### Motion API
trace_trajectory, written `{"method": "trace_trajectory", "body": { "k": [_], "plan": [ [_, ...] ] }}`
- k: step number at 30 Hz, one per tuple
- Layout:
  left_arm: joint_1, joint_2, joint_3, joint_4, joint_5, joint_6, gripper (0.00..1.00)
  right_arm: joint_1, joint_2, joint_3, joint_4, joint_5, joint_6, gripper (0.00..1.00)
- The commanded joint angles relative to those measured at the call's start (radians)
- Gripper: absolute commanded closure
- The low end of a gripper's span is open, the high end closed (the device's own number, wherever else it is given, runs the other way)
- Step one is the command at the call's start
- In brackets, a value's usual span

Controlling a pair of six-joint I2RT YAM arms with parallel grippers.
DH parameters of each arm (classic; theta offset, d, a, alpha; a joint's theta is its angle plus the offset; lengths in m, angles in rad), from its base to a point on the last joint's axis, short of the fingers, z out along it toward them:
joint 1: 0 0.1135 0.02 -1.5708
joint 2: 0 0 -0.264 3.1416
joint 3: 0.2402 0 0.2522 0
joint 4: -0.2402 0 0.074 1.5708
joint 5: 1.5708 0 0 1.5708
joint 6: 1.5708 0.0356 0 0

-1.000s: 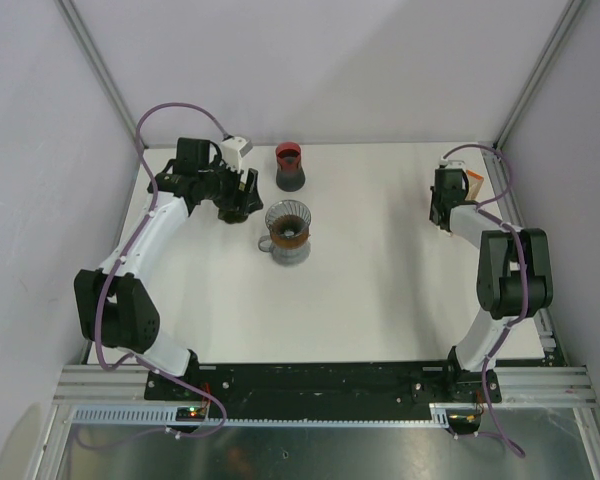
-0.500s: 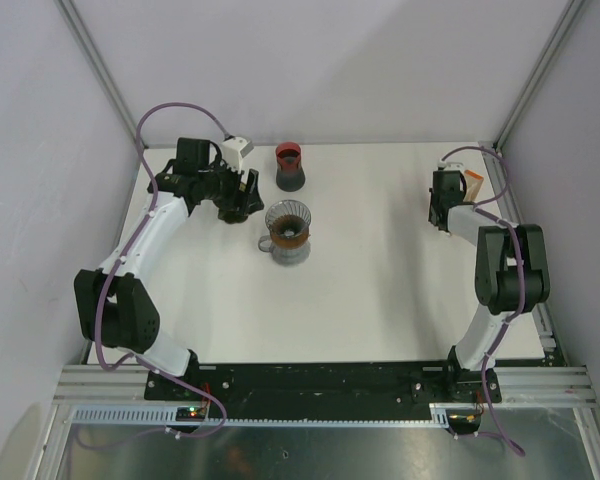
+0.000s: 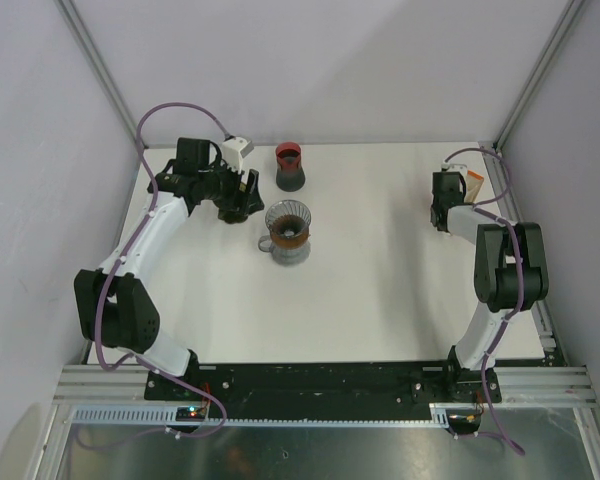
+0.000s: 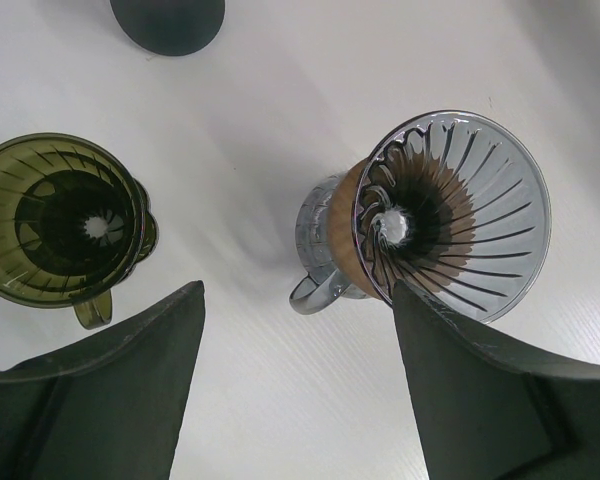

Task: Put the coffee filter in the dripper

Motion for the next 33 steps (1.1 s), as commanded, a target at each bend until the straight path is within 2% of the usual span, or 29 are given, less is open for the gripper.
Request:
{"method": "trace_trajectory", "body": {
  "k": [1,3,6,24,29,33],
  "plan": [
    [0.004,-0.036,-0.010,0.028,0.024,0.027,0.20,-0.006,-0.002,0.000,0.040,0.026,0.024,0.92],
    [0.005,-0.037,-0.009,0.028,0.024,0.028,0.20,-0.007,-0.004,0.000,0.037,0.026,0.026,0.97],
    [0.005,-0.039,-0.009,0.028,0.023,0.028,0.20,-0.010,-0.019,0.000,0.029,0.021,0.036,1.00],
    [0.005,-0.068,-0.013,0.029,0.021,0.034,0.20,-0.009,-0.211,-0.015,-0.106,-0.095,0.138,1.00],
    [0.005,-0.072,-0.014,0.028,0.022,0.035,0.20,-0.009,-0.293,-0.043,-0.121,-0.128,0.145,1.00],
    [0.005,-0.074,-0.012,0.028,0.033,0.033,0.19,-0.011,-0.288,-0.045,-0.098,-0.166,0.135,1.00]
  ]
}}
